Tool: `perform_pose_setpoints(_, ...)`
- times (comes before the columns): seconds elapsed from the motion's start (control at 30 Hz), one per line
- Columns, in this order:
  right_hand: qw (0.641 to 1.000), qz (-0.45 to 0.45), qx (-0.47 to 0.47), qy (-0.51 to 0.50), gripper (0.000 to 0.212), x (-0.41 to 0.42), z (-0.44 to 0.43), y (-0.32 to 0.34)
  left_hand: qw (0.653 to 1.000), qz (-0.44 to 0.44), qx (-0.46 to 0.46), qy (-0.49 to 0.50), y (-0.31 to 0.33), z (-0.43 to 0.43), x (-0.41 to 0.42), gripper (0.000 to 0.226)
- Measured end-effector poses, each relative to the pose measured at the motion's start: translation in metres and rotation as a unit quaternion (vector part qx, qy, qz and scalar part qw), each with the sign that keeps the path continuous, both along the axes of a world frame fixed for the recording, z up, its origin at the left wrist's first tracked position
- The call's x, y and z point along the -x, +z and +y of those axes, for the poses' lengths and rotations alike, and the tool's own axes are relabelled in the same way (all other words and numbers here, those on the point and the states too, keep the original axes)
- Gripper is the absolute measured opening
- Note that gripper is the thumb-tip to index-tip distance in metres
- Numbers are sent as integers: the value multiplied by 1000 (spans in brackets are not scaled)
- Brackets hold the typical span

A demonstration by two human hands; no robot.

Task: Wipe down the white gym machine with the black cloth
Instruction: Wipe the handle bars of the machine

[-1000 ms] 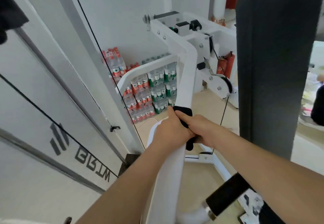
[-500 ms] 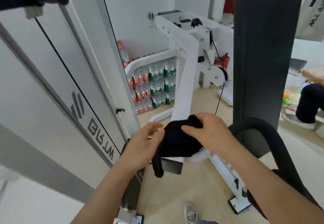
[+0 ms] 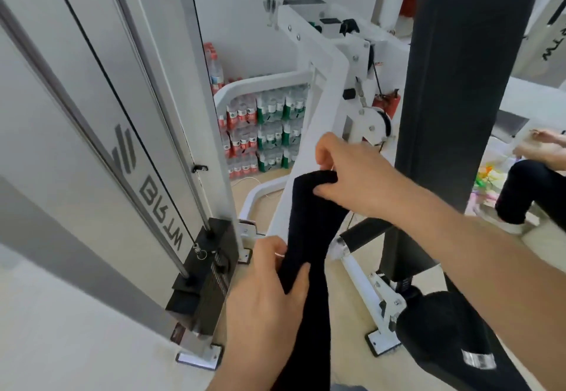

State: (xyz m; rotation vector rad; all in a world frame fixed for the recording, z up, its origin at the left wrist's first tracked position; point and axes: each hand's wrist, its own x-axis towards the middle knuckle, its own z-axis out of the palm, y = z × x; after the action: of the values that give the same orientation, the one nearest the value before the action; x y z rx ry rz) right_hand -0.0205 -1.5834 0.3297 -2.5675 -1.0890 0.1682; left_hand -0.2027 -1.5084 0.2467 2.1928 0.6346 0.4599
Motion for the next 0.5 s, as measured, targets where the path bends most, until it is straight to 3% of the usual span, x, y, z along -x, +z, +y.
perform_pose_setpoints(0.03, 999, -26, 35, 11, 32, 5, 0, -13, 1000, 0, -3, 27, -11, -8, 0, 45)
perform_pose_setpoints(0.1, 996, 26, 80, 35, 36, 13, -8, -33, 997, 1, 2, 73, -30, -23, -4, 44)
perform_pose_setpoints(0.2, 979, 40, 158, 125, 43, 18, -16, -57, 993, -26, -59, 102, -55, -41, -14, 21)
perform_pose_setpoints(0.27, 964, 27, 188, 184, 42, 19, -14, -69, 990, -31, -13, 136, -60, -48, -21, 18)
perform_pose_setpoints(0.4, 912, 214, 235, 260, 27, -19, 8, -61, 982, -44, 7, 185, -58, -58, -28, 36)
perform_pose_setpoints(0.5, 870, 291, 288, 274, 31, -50, 20, -68, 983, -54, -1, 178, -49, -67, -33, 35)
